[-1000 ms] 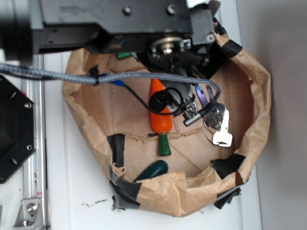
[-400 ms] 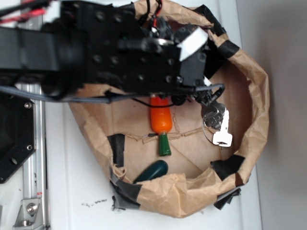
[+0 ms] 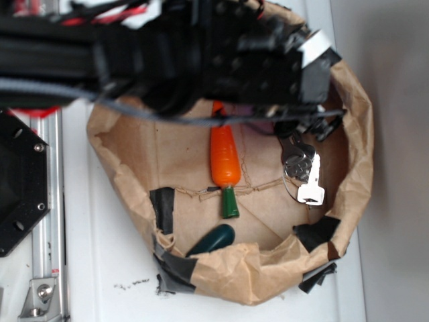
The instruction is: Grab the black box.
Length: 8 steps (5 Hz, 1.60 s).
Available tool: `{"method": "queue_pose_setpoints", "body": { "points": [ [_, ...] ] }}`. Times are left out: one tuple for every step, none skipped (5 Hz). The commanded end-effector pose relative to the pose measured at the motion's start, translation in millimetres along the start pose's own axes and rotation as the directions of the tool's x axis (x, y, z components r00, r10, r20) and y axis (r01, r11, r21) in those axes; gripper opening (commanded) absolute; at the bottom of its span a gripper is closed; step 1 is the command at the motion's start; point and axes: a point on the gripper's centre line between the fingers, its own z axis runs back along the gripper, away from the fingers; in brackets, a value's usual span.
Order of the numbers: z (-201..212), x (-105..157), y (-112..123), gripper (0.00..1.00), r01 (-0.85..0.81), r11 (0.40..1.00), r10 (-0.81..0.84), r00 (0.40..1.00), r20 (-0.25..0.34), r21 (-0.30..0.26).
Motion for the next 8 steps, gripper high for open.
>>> {"method": "queue_pose_setpoints", "body": {
  "points": [
    [2, 40, 13, 1.00, -0.051, 0.999, 0.052, 0.998, 0.025, -0.018],
    [3, 48, 17, 1.00, 0.004, 1.000, -0.004, 1.000, 0.030, -0.005],
    [-12, 48, 16, 0.56, 0.043, 0.999, -0.043, 0.999, -0.031, -0.009],
    [-11, 42, 16, 0.00, 0.065, 0.998, -0.065, 0.997, -0.049, -0.008],
    [4, 30, 15, 0.00, 0.120, 0.992, -0.122, 0.991, -0.052, -0.041],
    [46, -1, 3, 0.00, 0.184, 0.972, -0.200, 0.974, -0.106, -0.146],
    [92, -25, -2, 0.00, 0.294, 0.937, -0.321, 0.937, -0.139, -0.187],
    [120, -34, -6, 0.00, 0.378, 0.915, -0.395, 0.910, -0.127, -0.138]
  ]
}}
